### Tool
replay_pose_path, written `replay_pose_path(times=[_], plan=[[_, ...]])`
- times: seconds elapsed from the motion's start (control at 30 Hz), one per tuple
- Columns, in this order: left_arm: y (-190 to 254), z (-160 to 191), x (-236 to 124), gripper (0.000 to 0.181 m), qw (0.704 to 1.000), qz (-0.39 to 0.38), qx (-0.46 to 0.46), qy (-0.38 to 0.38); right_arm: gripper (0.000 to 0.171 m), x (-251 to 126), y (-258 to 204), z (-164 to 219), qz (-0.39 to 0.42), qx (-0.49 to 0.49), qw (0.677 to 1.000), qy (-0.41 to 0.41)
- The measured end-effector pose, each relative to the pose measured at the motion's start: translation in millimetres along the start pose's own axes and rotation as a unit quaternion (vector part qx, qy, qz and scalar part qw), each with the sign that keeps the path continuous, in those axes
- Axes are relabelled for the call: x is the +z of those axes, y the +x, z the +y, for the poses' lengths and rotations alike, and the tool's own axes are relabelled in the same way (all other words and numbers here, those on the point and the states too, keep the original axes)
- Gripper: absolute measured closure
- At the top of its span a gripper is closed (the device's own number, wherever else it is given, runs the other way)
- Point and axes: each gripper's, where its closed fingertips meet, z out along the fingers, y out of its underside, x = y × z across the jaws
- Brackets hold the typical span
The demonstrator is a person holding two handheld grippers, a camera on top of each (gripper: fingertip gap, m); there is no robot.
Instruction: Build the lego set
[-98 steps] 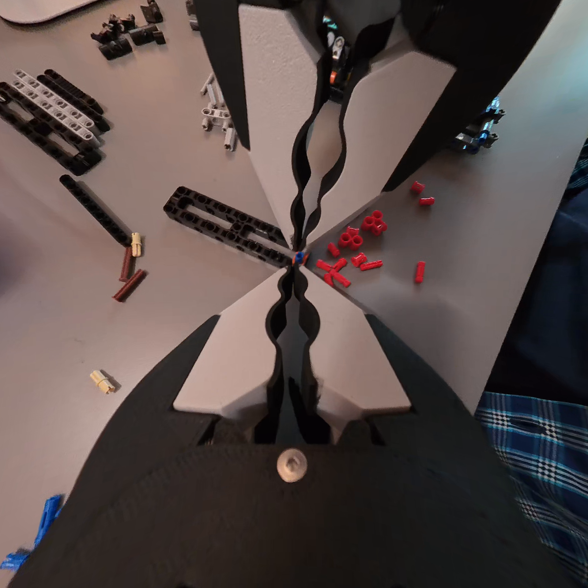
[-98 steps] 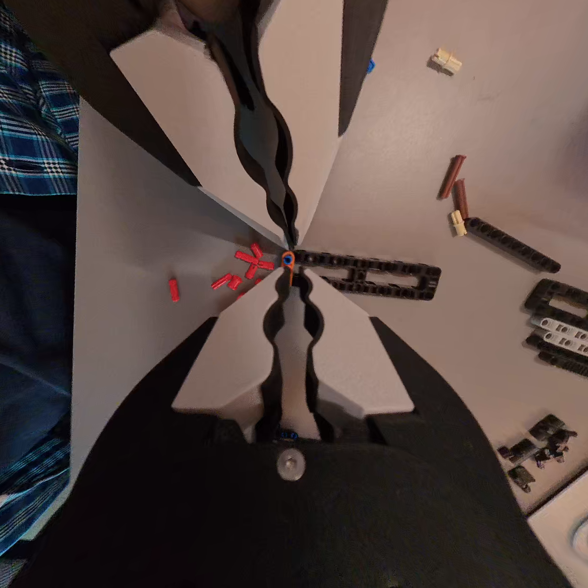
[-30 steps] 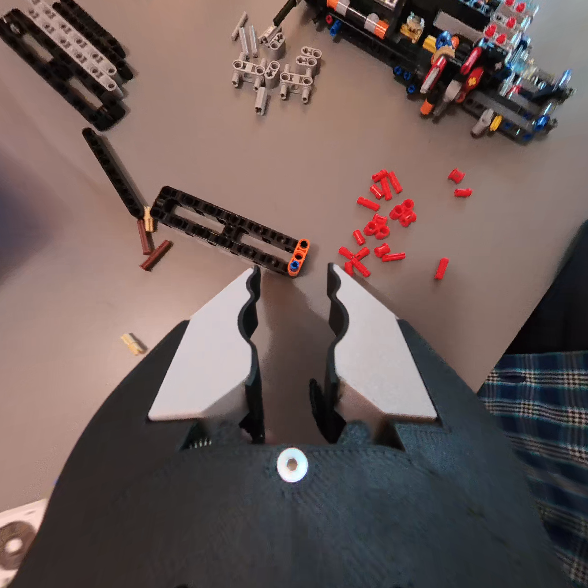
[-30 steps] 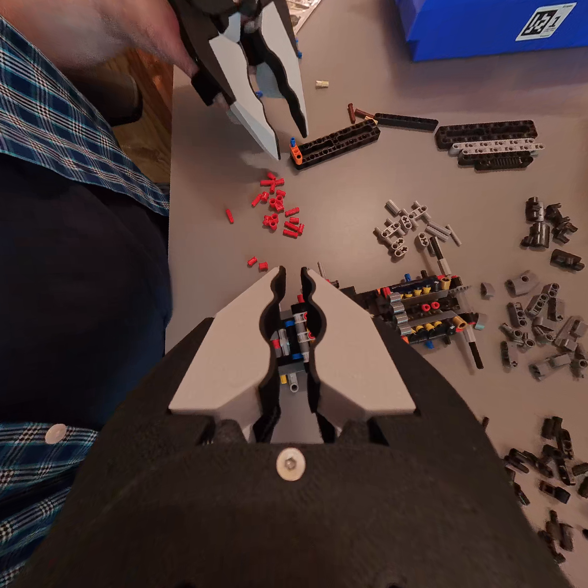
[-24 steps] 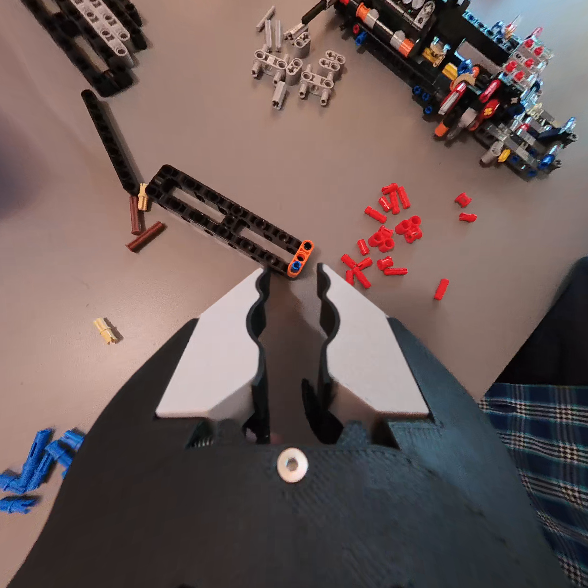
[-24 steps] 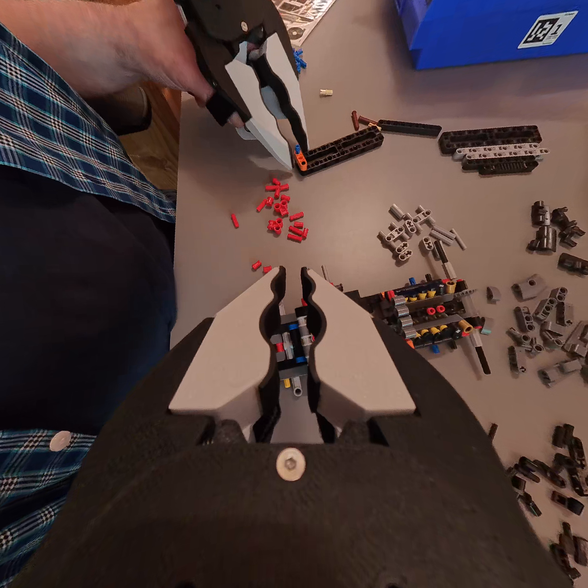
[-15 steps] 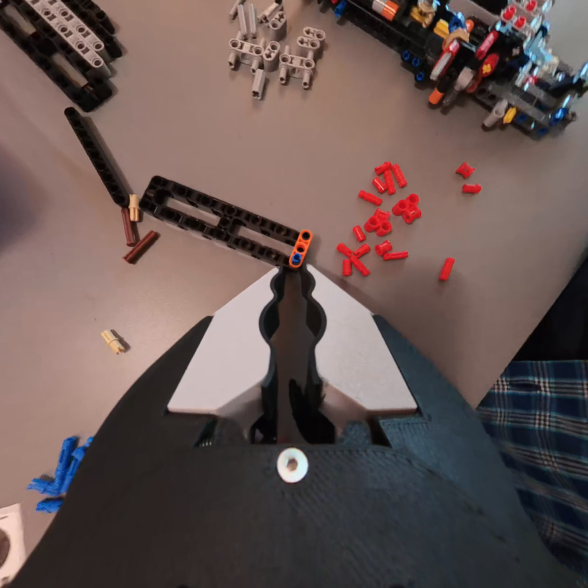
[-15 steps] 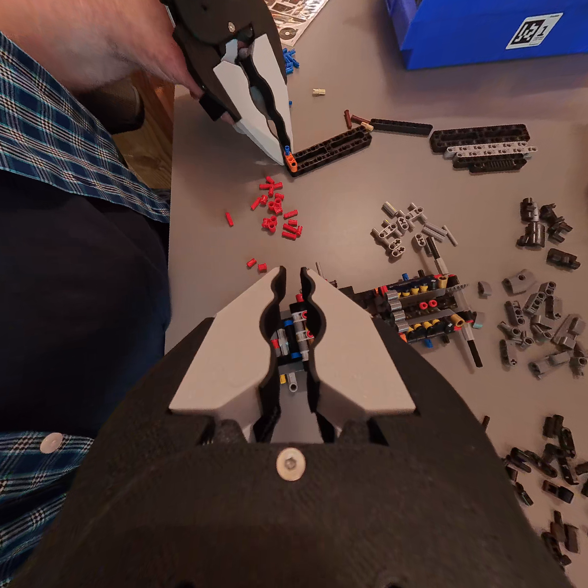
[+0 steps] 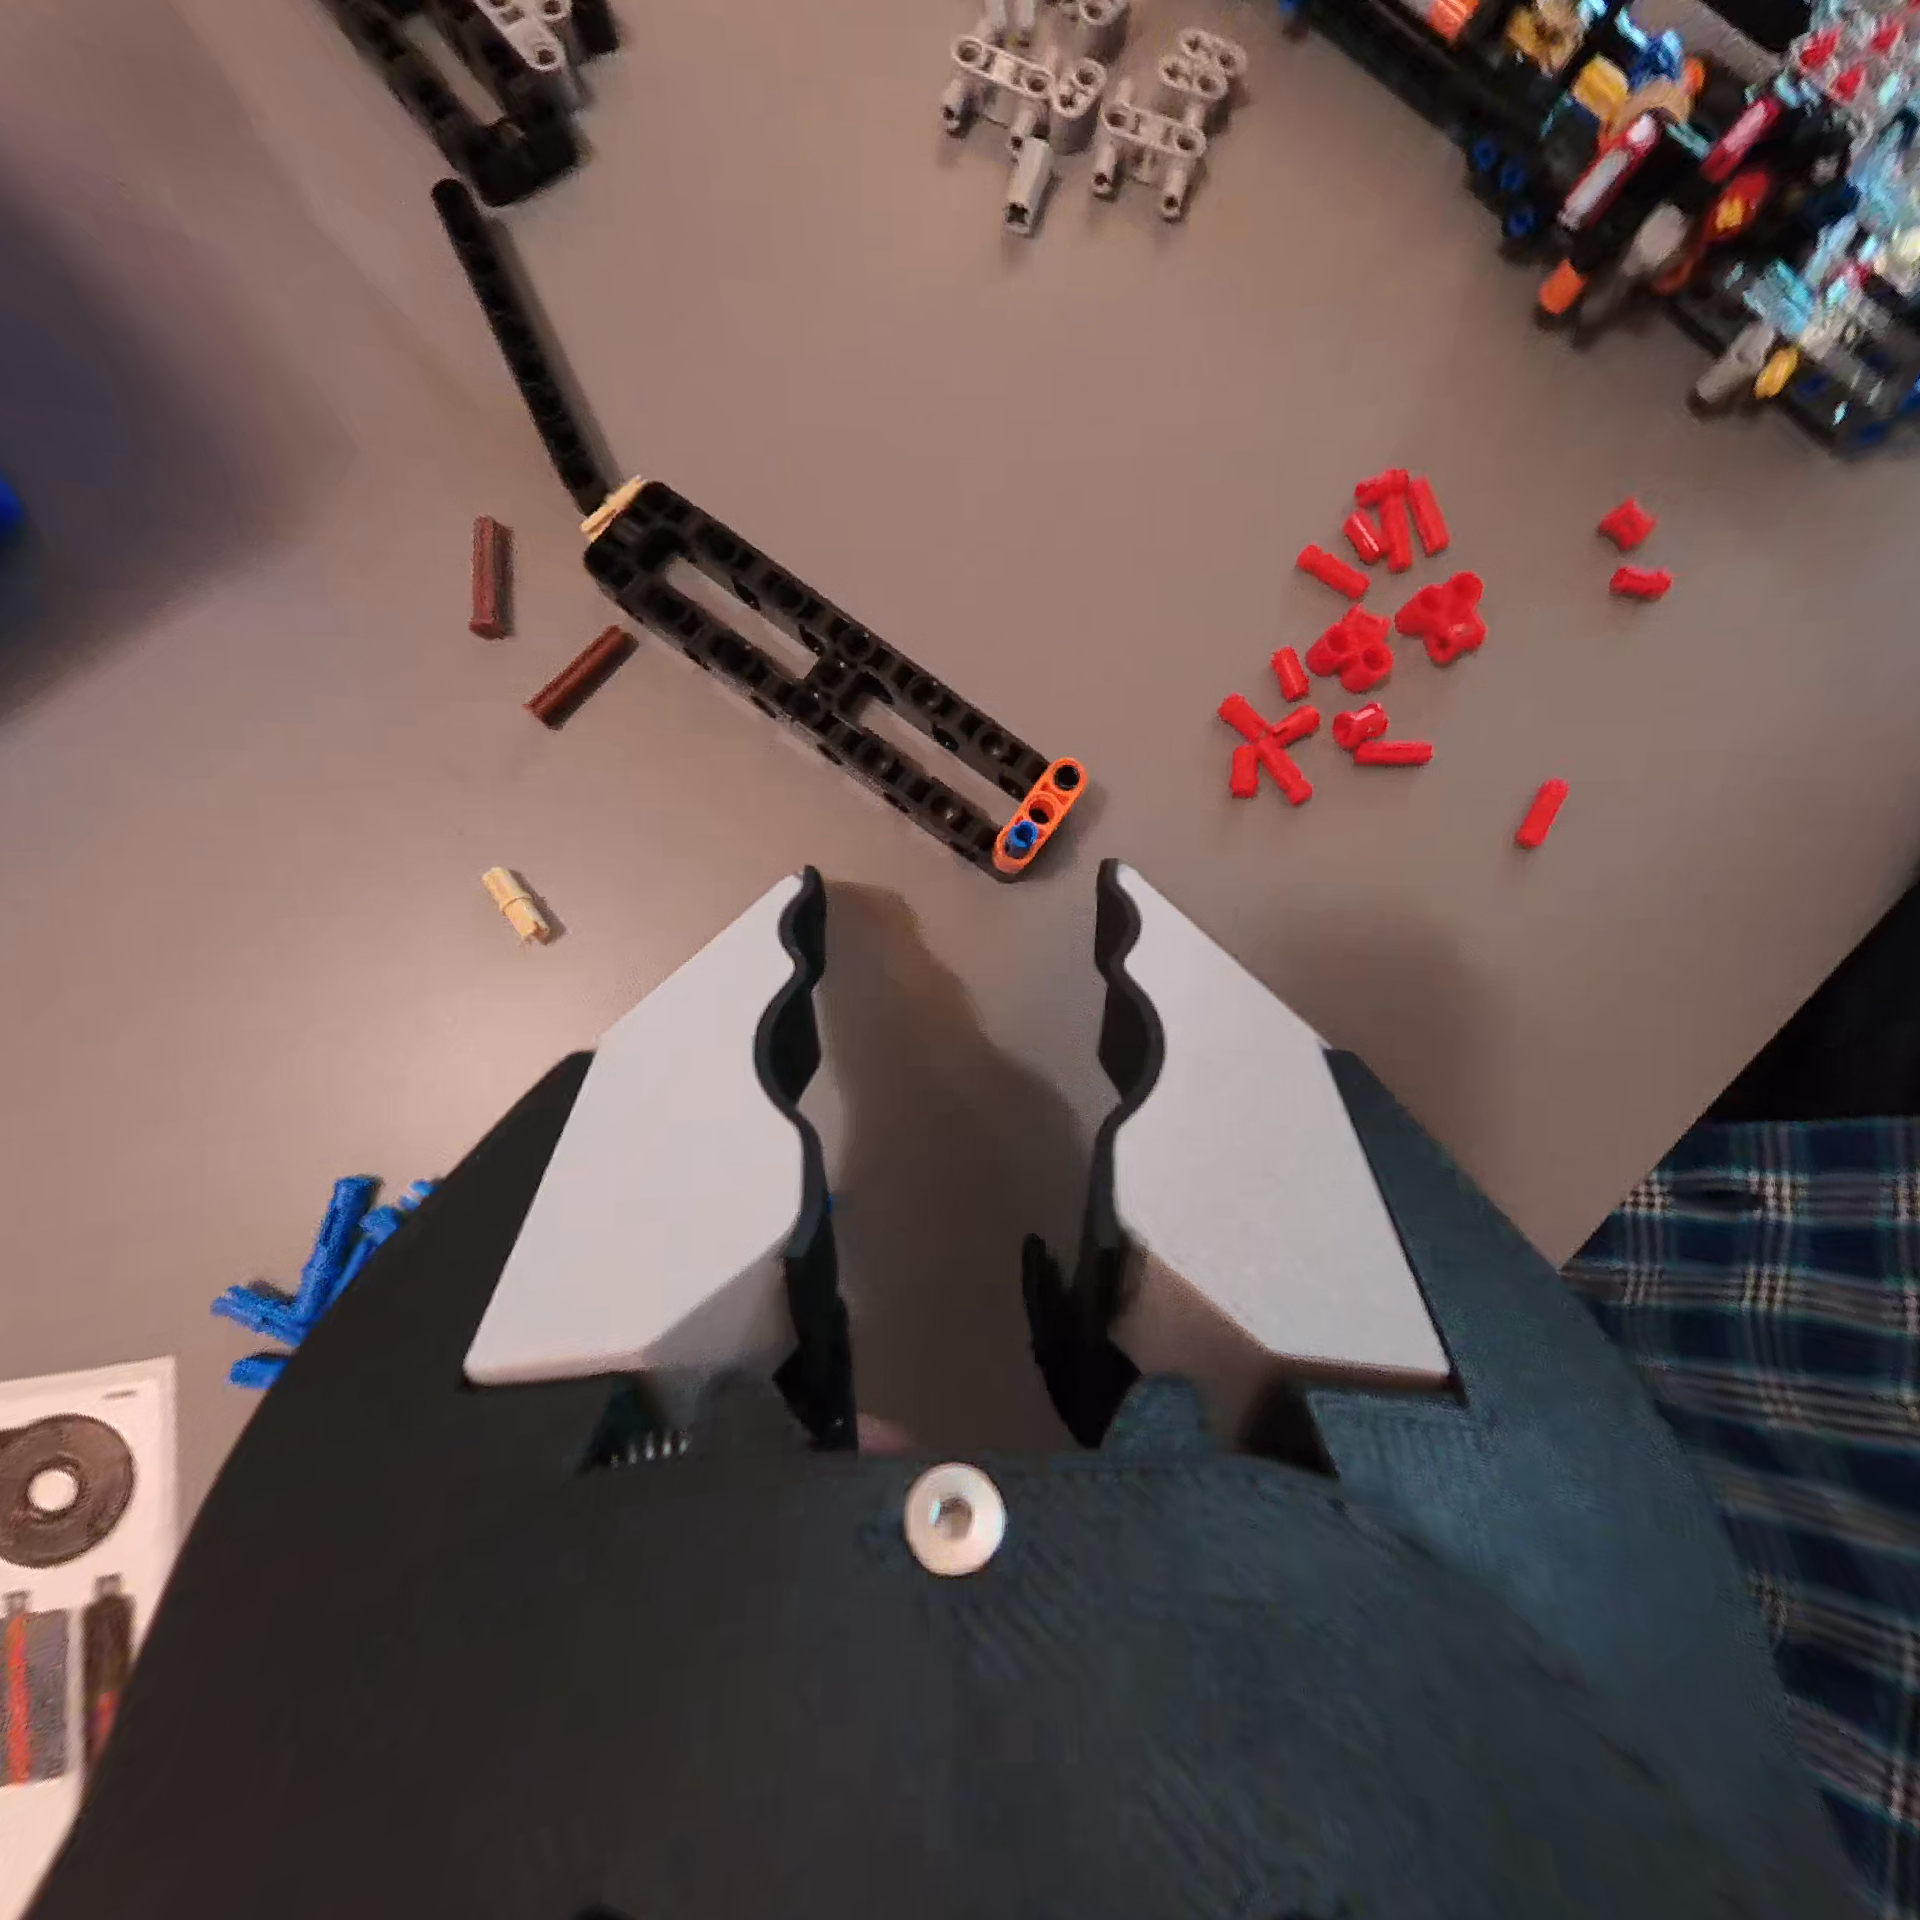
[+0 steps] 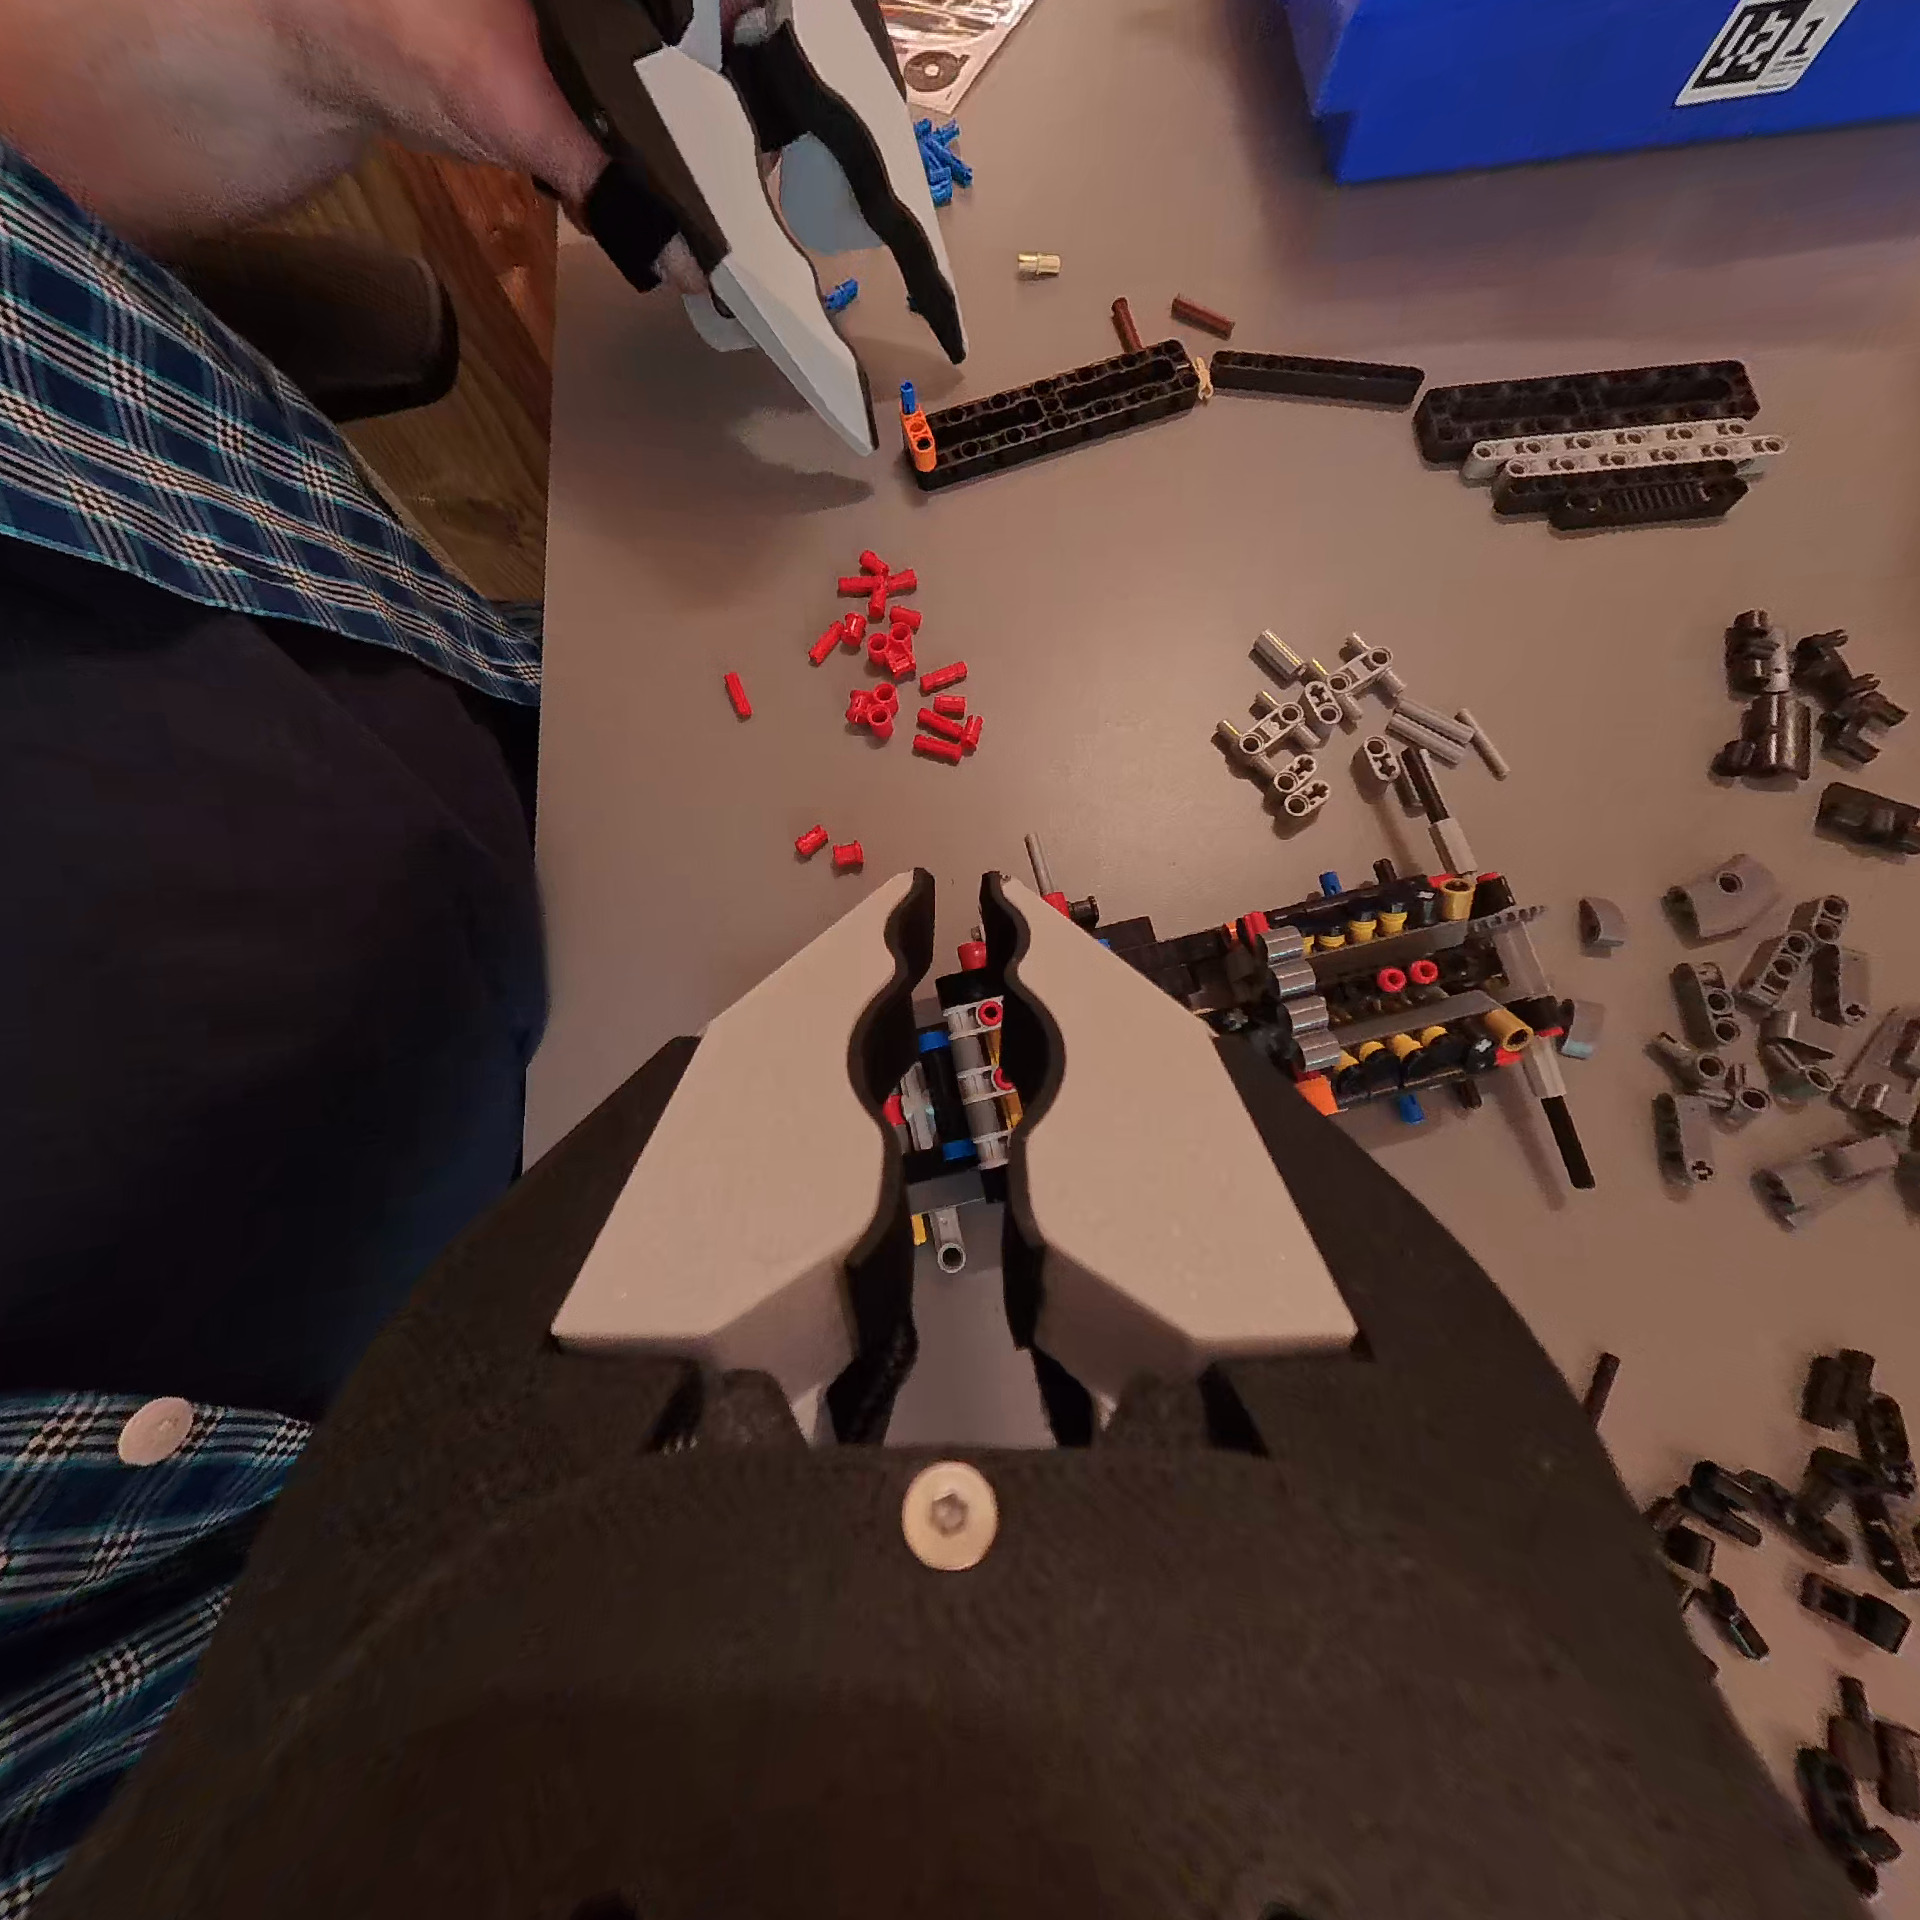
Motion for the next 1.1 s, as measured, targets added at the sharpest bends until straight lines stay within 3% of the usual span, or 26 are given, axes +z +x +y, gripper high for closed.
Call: replay_pose_path(times=[0.03, 0.1, 0.23, 0.43, 0.7, 0.93, 1.1], plan=[[0, 0, 1, 0.13, 1.0, -0.001, -0.016, 0.005, 0.164, 1, 0, 0, 0.0, 0.0, 1.0, 0.0], [5, -1, 4, 0.136, 0.999, 0.011, -0.04, 0.012, 0.164, 2, -1, 0, -0.002, 0.0, 1.0, 0.0], [9, -3, 8, 0.167, 0.998, 0.017, -0.052, 0.019, 0.164, 2, -2, 0, -0.002, -0.002, 1.0, -0.001], [7, -4, 10, 0.171, 1.0, -0.01, 0.001, 0.0, 0.165, -1, -2, -1, 0.002, -0.004, 1.0, 0.001], [9, -9, 14, 0.172, 0.997, -0.01, 0.071, -0.027, 0.165, -3, -1, 0, 0.003, -0.005, 1.0, 0.002], [2, -1, 5, 0.17, 0.998, -0.013, 0.055, -0.021, 0.165, -5, 1, 0, 0.003, -0.001, 1.0, 0.006], [4, -4, -6, 0.14, 0.998, 0.018, -0.046, 0.025, 0.165, -6, 2, 3, 0.004, -0.001, 1.0, 0.003]])
